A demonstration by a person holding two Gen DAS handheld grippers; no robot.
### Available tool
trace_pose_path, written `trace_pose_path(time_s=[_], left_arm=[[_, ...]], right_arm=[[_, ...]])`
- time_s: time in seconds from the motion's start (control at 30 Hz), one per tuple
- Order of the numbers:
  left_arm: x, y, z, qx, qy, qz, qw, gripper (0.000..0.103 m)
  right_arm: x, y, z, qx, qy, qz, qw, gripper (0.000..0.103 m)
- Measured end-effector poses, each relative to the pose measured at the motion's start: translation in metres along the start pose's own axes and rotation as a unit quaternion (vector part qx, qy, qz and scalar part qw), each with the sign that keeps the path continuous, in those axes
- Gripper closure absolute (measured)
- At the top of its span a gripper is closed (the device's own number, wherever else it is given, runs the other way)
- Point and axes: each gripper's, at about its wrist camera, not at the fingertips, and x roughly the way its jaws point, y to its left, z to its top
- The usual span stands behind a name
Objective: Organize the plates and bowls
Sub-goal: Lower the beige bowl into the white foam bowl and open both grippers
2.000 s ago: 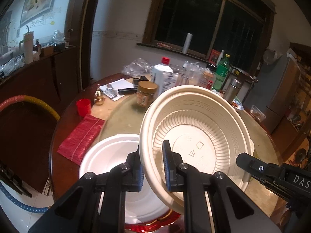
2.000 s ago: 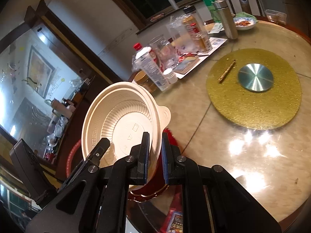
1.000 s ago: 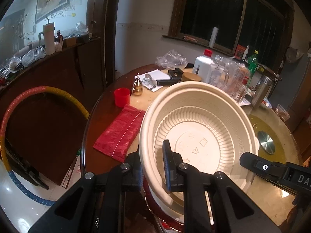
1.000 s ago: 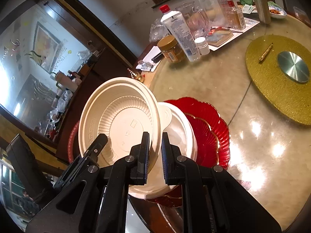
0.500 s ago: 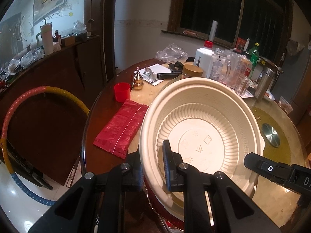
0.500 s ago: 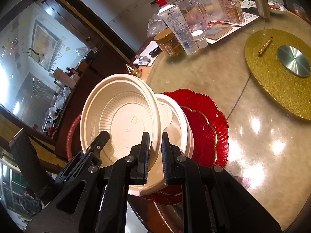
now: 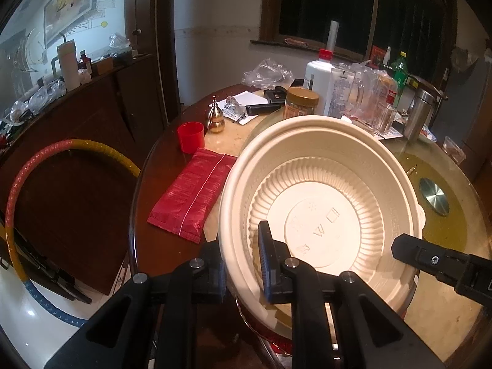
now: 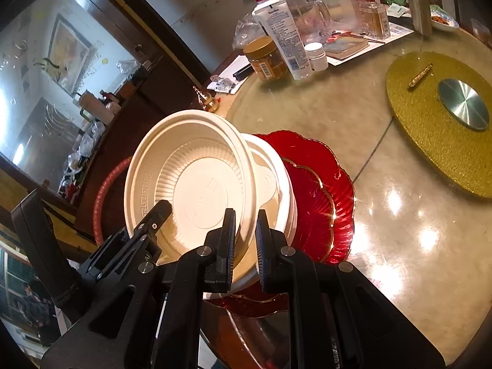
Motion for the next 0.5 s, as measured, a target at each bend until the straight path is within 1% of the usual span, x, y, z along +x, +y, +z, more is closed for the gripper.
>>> trace_pose_path(time_s=[0.5], left_arm=[[0.0032, -0.0077, 0.0020, 0.036, 0.009, 0.007, 0.9993, 0.084]], right_arm=[[-0.0016, 0.0004, 0.0005, -0.007, 0.009, -0.008, 1.000, 0.090]])
